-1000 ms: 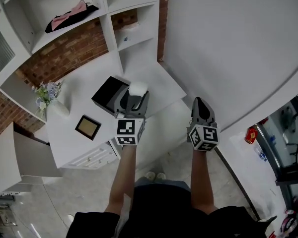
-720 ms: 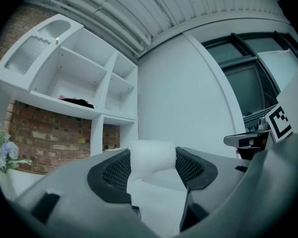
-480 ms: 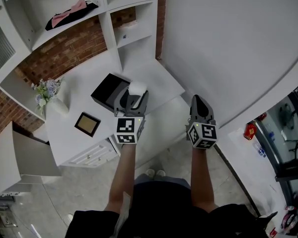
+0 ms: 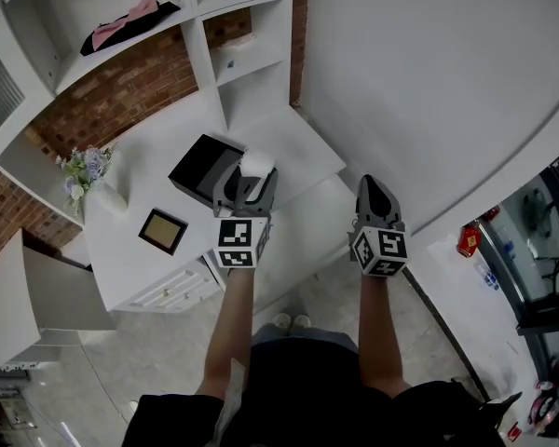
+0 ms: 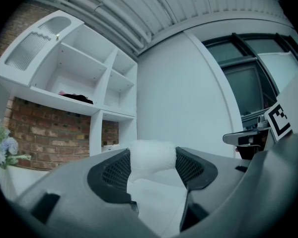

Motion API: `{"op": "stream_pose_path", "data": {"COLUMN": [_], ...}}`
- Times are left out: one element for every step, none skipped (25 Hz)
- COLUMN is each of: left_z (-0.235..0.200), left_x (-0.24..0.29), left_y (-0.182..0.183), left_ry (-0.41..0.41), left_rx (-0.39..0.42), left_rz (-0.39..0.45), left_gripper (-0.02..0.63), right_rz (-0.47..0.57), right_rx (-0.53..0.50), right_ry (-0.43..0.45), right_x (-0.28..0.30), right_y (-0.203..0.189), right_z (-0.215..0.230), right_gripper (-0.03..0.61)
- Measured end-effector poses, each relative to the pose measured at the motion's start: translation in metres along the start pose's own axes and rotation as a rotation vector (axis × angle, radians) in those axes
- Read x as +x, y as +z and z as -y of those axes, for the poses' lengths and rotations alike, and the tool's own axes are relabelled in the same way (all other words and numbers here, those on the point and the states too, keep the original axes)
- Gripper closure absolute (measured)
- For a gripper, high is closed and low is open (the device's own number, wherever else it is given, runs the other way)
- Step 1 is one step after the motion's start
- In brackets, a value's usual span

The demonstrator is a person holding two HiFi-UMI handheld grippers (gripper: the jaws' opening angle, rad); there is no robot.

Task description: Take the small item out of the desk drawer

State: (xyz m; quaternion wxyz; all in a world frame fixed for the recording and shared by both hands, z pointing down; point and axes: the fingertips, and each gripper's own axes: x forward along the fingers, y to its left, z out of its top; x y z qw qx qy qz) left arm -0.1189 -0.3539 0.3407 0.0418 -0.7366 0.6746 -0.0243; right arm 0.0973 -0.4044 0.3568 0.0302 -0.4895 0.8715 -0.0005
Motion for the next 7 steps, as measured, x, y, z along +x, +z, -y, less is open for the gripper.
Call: {"op": "stream_pose_path", "data": {"left_z": [-0.0003, -0.0001, 0.0004, 0.0011, 0.0016, 0.002, 0.0023], "left_x": [-0.0001, -0.0001, -0.0001, -0.0001, -0.0001, -0.0002, -0.0003], "left_y": [-0.0009, -0.0017, -0.0023, -0.0026, -0.0028, -0.0031, -0.0034], "left_ry": [0.0, 0.0, -0.001, -0.002, -0.004, -0.005, -0.005], "left_rx": [-0.001, -0.002, -0.003, -0.004, -0.004, -0.004, -0.004], "left_rz": [-0.002, -0.003, -0.005, -0.007, -0.008, -0.009, -0.01], "left_gripper": [0.343, 0.344, 0.344, 0.344, 0.343, 0.344, 0.344], "right_rz": [-0.001, -0.002, -0.003, -0.004, -0.004, -0.005, -0.005], "right_rx": [0.0, 0.0, 0.001, 0.001, 0.001, 0.002, 0.002], "right_ry": [0.001, 0.001, 0.0, -0.001, -0.003, -0.004, -0.004], "right_x": [0.0, -0.0002, -0.0006, -0.0009, -0.0011, -0.0013, -0.0014], "right_y": [-0.0005, -0.0008, -0.0009, -0.001, -0.0012, -0.0014, -0.0018], "right_z": [-0.0004, -0.0004, 0.0001, 0.0006, 0.001, 0.0012, 0.0014], "right_gripper": [0.581, 0.581, 0.581, 0.581, 0.581, 0.581, 0.581]}}
